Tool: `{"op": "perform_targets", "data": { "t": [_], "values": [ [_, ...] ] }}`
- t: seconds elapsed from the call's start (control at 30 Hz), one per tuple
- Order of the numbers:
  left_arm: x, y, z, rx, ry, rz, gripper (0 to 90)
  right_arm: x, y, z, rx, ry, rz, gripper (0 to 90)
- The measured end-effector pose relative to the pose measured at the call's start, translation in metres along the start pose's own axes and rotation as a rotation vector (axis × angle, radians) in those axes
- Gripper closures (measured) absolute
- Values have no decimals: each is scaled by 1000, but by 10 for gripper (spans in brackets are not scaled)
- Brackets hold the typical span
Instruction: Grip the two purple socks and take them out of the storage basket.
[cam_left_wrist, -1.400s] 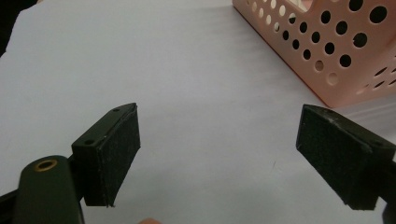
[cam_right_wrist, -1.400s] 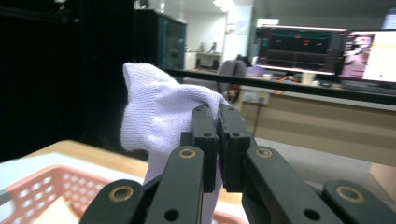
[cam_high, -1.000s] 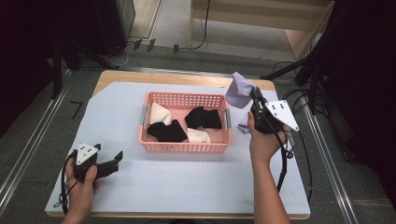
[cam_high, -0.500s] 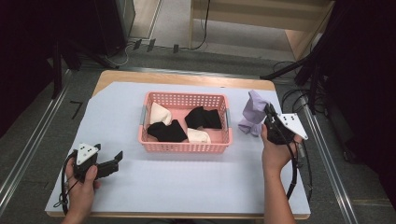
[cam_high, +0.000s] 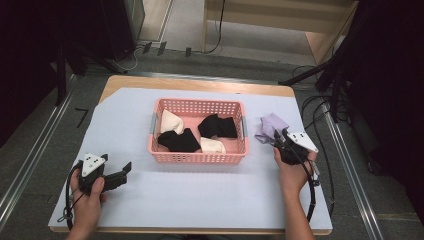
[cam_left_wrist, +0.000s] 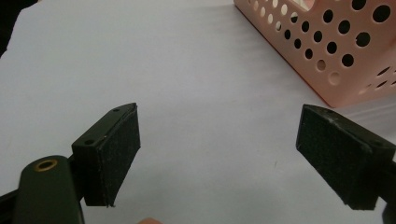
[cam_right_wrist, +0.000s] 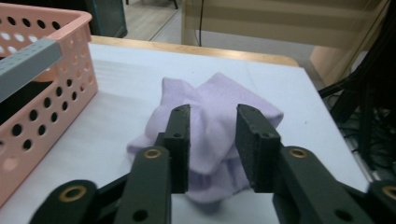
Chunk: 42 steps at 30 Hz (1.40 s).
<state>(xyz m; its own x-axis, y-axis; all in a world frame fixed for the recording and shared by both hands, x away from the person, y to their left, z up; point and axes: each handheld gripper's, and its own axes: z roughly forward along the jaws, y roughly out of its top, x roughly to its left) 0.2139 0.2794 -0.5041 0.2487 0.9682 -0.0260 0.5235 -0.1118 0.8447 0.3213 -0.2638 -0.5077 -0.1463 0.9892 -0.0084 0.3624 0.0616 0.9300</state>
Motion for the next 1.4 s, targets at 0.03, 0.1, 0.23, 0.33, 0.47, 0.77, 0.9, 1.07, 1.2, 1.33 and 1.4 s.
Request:
{"op": "perform_targets", "data": {
  "t": [0.03,0.1,0.23,0.33,0.47,0.77,0.9,1.07,1.2,1.33,1.4],
  "values": [
    [0,0,0,0,0,0,149,-1,-2,-2,0,12,16,632],
    [0,0,0,-1,2,-1,148,-3,-5,-8,6,29,41,587],
    [0,0,0,1,0,-1,149,-4,-12,-21,9,42,41,538],
    [0,0,0,-1,0,-3,148,-5,-16,-30,8,63,43,505],
    [0,0,0,-2,-1,-1,148,-7,-23,-46,-10,36,37,365],
    [0,0,0,-2,0,-2,148,-18,-34,-75,-38,83,84,245],
    [0,0,0,-2,0,-2,148,-23,-40,-85,-26,91,76,246],
    [0,0,0,-2,0,-2,148,-34,-49,-100,-11,75,95,250],
    [0,0,0,-1,-3,-5,148,-42,-57,-111,-5,61,92,252],
    [0,0,-1,-5,-2,-4,148,-50,-64,-122,2,47,95,253],
    [0,0,-1,-6,-2,-5,148,-53,-67,-127,1,45,96,253]
  ]
}}
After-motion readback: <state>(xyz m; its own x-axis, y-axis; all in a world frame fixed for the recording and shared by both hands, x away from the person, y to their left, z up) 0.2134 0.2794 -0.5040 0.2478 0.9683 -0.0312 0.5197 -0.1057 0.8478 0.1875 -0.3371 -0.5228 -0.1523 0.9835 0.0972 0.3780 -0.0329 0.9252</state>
